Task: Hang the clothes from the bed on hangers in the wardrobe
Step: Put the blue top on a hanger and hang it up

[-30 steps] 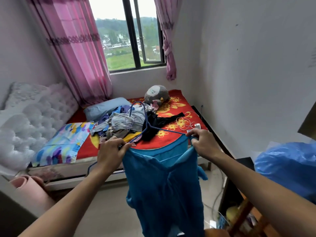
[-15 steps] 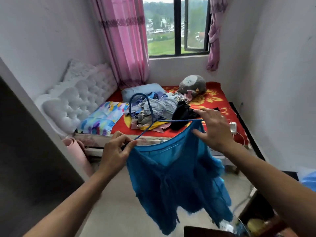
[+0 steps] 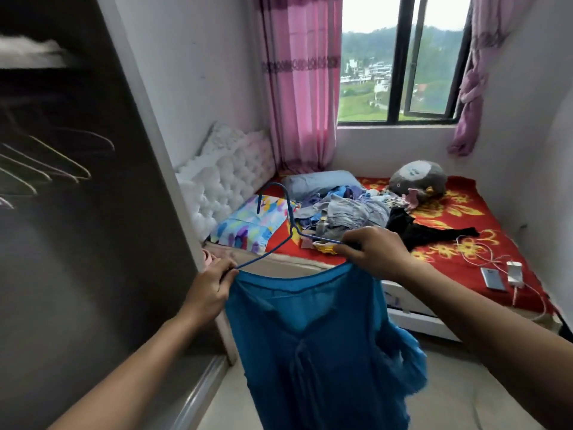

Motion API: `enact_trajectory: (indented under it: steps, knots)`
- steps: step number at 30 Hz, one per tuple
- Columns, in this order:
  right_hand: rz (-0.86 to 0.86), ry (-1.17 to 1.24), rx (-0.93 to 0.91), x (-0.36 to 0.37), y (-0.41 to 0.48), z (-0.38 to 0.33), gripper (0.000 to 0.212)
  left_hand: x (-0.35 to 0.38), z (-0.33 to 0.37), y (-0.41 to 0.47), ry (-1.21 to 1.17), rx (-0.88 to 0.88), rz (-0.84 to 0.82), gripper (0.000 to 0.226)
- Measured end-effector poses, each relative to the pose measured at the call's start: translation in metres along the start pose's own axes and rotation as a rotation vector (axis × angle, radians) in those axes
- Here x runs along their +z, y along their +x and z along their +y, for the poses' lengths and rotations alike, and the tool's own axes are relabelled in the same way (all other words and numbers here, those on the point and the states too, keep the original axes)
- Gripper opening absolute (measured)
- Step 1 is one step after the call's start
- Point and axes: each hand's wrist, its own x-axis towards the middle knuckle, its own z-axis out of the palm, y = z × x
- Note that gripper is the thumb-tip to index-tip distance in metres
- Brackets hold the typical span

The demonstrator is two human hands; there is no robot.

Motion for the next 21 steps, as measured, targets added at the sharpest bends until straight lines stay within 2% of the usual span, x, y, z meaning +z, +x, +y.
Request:
enact_trajectory:
  steps: [3, 5, 7, 9, 12, 17, 21]
  knots:
    - [-0.12, 0.287, -0.082, 0.026, 0.035, -0.06, 0.033, -0.048, -0.05, 0.0, 0.091, -0.011, 0.059, 0.016]
    - [-0.189, 0.517, -0.167, 0.041, 0.053, -0.101, 0.036, -0.083, -0.08, -0.006, 0.168, -0.084, 0.091, 0.026]
    - [-0.239, 0.625, -0.196, 0.053, 0.07, -0.144, 0.036, -0.118, -0.106, -0.014, 0.282, -0.154, 0.152, 0.034]
    - [-0.284, 0.724, -0.191, 0.063, 0.089, -0.181, 0.034, -0.154, -0.132, -0.023, 0.368, -0.237, 0.223, 0.029]
    - [-0.385, 0.851, -0.142, 0.082, 0.12, -0.229, 0.014, -0.205, -0.163, -0.042, 0.394, -0.337, 0.379, 0.014]
    - [-0.574, 1.025, -0.169, 0.102, 0.162, -0.318, 0.009, -0.272, -0.189, -0.077, 0.553, -0.467, 0.48, 0.013]
    - [-0.801, 1.192, -0.193, 0.125, 0.197, -0.386, 0.013, -0.313, -0.196, -0.097, 0.695, -0.549, 0.533, 0.013]
